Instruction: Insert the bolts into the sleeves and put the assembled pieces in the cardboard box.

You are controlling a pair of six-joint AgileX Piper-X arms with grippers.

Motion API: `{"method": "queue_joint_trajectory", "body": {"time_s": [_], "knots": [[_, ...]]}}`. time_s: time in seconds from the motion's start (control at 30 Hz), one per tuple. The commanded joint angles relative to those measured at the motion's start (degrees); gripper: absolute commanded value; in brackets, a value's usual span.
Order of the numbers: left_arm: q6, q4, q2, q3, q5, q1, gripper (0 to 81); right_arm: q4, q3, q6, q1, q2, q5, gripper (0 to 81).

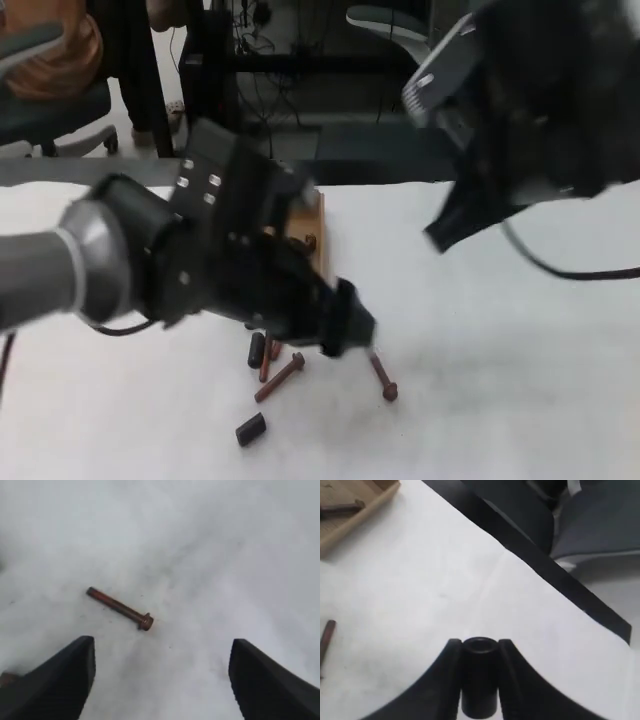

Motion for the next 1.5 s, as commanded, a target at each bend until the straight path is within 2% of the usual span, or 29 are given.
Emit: {"method": "queue_joint_trajectory", "body": {"time_s": [0.0,0.2,0.33,0.43,0.5,0.63,0.7,0.8,1.0,1.13,1.27,1.4,1.47], "knots": [[9.18,1.50,0.19,-3.51,-1.69,-2.32,70.0,4.73,0.78,2.02,-1.47,-4.94,-1.45,0.0],[27.85,17.49,7.31,-16.66,-7.69,-2.37,70.0,5.23,4.85,7.05,-2.98,-13.92,-10.88,0.0],[46.17,24.26,12.21,-22.81,-10.46,-2.41,70.0,5.09,7.14,9.09,-2.98,-18.60,-16.48,0.0],[66.39,23.83,14.76,-23.67,-14.59,-3.67,70.0,4.75,8.23,9.18,-2.98,-21.78,-17.42,0.0],[71.99,21.89,16.24,-23.66,-17.10,-4.70,70.0,4.80,8.41,9.30,-2.98,-23.48,-17.85,0.0],[80.63,14.83,19.96,-23.66,-17.59,-7.19,70.0,4.80,8.91,10.96,-2.98,-25.95,-21.52,0.0],[86.62,13.75,21.87,-24.26,-20.92,-9.13,70.0,4.80,9.46,10.95,-2.98,-26.75,-21.55,0.0],[94.58,14.74,24.24,-24.76,-27.19,-11.26,62.0,4.80,10.71,10.95,-2.98,-27.93,-21.55,0.0],[97.43,15.60,26.58,-24.66,-27.54,-11.28,62.2,5.36,13.68,10.95,-2.98,-31.25,-22.71,0.0],[104.85,15.16,27.61,-24.66,-27.36,-11.28,60.2,3.78,15.44,11.53,-2.98,-33.68,-22.86,0.0],[106.48,13.77,30.17,-24.66,-26.97,-11.28,44.1,3.51,16.31,12.31,-2.98,-36.06,-24.31,0.0],[106.60,13.88,33.05,-24.66,-27.49,-11.28,32.8,3.51,16.54,12.31,-2.98,-38.14,-25.56,0.0],[106.60,13.86,33.79,-24.66,-28.60,-11.84,24.6,3.51,16.54,12.31,-2.98,-38.69,-25.69,0.0]]}}
